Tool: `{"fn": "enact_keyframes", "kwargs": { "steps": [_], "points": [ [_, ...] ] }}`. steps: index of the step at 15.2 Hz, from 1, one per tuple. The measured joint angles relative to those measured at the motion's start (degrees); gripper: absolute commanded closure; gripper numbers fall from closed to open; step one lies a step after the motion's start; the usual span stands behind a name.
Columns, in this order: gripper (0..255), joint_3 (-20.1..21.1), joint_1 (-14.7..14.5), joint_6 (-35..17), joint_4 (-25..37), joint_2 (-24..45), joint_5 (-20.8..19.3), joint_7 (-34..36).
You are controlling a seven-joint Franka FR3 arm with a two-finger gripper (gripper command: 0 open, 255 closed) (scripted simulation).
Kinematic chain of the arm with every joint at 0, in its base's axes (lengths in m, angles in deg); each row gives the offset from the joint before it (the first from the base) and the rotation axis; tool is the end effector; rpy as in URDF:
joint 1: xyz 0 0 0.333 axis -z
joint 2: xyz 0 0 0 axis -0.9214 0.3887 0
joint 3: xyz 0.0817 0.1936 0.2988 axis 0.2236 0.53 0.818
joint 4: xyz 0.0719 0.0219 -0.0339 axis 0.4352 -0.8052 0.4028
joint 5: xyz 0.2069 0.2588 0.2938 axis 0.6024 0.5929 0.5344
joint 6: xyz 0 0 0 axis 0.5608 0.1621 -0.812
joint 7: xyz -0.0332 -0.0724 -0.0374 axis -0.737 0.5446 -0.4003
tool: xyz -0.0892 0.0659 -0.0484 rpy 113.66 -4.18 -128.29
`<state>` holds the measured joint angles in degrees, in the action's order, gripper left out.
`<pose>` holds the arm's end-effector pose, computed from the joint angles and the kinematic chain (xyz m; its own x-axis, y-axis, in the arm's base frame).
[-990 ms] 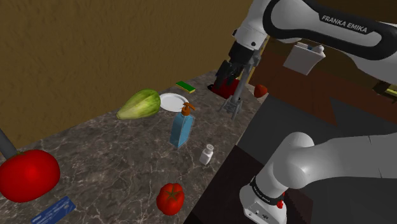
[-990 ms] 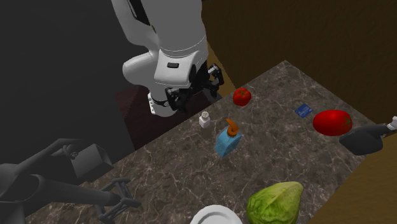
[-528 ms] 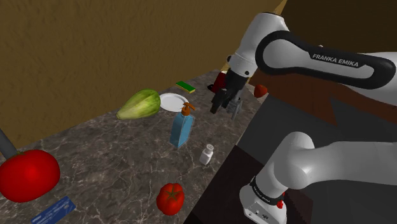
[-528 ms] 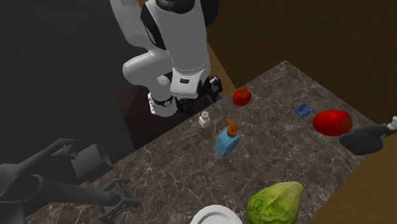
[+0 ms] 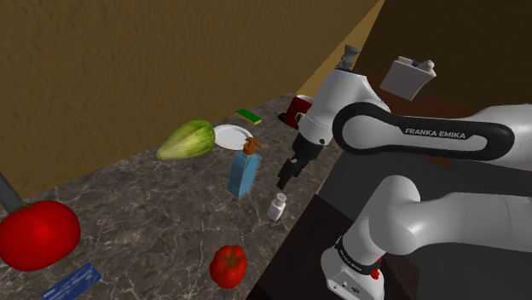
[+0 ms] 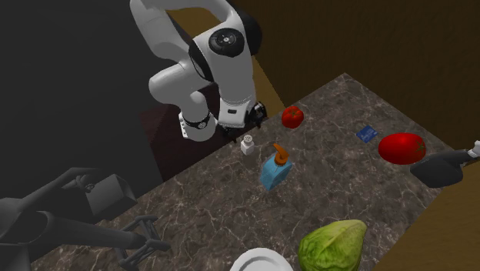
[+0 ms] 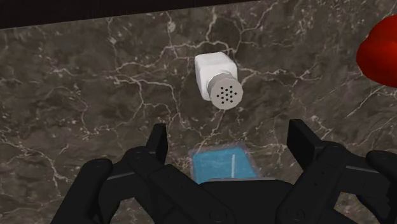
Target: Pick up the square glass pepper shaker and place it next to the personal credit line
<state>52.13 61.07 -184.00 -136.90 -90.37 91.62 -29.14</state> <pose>0.2729 0.0796 0.4275 0.9972 0.0399 0.0636 0.0475 -0.9913 -0.1226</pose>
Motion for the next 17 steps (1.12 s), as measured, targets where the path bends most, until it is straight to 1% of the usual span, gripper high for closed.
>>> {"fn": "enact_keyframes", "kwargs": {
  "steps": [2, 4, 9, 11, 16, 17],
  "points": [
    [0, 0.7, -0.9, -2.2, -3.0, -0.5, 0.9, 0.0],
    [0, 1.5, -1.7, -4.0, -4.5, -0.2, 1.8, 0.5],
    [0, 2.6, -2.6, -10.0, -7.5, 2.8, 3.4, 0.2],
    [0, 2.8, -2.8, -11.0, -8.2, 3.1, 3.7, 0.2],
    [0, 2.9, -2.9, -11.3, -8.3, 3.2, 3.8, 0.3],
    [255, 2.9, -2.9, -11.3, -8.3, 3.2, 3.8, 0.3]
  ]
}}
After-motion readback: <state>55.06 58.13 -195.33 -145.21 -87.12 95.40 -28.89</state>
